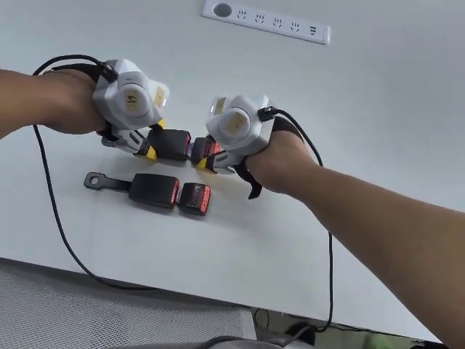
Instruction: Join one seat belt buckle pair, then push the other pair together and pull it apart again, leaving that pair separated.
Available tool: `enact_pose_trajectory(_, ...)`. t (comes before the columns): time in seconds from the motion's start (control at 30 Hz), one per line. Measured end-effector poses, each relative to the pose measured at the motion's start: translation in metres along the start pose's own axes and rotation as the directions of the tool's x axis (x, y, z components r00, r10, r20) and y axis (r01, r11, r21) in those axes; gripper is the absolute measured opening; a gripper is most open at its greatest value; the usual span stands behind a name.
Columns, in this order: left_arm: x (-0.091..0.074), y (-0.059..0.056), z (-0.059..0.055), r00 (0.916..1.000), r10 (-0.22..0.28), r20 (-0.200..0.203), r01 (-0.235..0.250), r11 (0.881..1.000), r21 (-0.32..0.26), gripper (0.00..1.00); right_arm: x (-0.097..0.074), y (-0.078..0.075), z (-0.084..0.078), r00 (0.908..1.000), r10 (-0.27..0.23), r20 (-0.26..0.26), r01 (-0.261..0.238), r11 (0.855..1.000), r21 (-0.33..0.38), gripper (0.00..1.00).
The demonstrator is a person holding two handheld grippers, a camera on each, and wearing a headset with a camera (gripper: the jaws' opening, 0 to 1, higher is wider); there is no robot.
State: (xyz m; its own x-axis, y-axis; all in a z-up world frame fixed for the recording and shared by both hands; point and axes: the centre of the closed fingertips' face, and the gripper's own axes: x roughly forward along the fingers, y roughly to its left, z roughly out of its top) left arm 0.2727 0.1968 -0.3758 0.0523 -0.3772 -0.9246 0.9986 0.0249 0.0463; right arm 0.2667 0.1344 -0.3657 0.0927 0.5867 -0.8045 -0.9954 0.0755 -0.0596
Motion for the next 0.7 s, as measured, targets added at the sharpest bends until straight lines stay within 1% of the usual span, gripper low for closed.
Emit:
enact_pose_trajectory(0.17,0.000,0.000,0.000,1.0000,0.005,0.008,-0.005,1.000,-0.002,0.30,-0.001,0.000,-0.001,1.0000,0.002,-0.002,-0.002,1.000,-0.006,0.32)
enact_pose_trajectory(0.3,0.000,0.000,0.000,1.0000,0.004,0.006,-0.004,1.000,-0.006,0.30,-0.002,0.000,-0.002,1.0000,0.003,-0.003,-0.003,1.000,-0.004,0.32)
enact_pose_trajectory(0.4,0.000,0.000,0.000,1.0000,-0.001,0.008,0.001,1.000,-0.010,0.31,-0.006,0.000,-0.007,1.0000,0.002,-0.006,-0.002,1.000,-0.006,0.32)
enact_pose_trajectory(0.5,0.000,0.000,-0.001,0.9999,-0.001,0.011,0.001,1.000,-0.014,0.31,-0.012,-0.002,-0.015,0.9999,0.005,-0.010,-0.005,1.000,-0.005,0.32)
enact_pose_trajectory(0.57,0.000,0.000,0.000,0.9999,-0.002,0.011,0.002,1.000,-0.011,0.30,-0.014,-0.002,-0.015,0.9999,0.013,0.008,-0.013,1.000,0.003,0.32)
enact_pose_trajectory(0.63,0.000,0.000,0.000,1.0000,-0.002,0.006,0.002,1.000,-0.009,0.31,-0.012,-0.001,-0.013,0.9999,0.011,-0.001,-0.011,1.000,-0.012,0.32)
enact_pose_trajectory(0.7,0.001,0.000,0.000,1.0000,-0.003,0.001,0.003,1.000,-0.010,0.31,-0.013,-0.001,-0.013,1.0000,0.008,0.000,-0.008,1.000,-0.017,0.32)
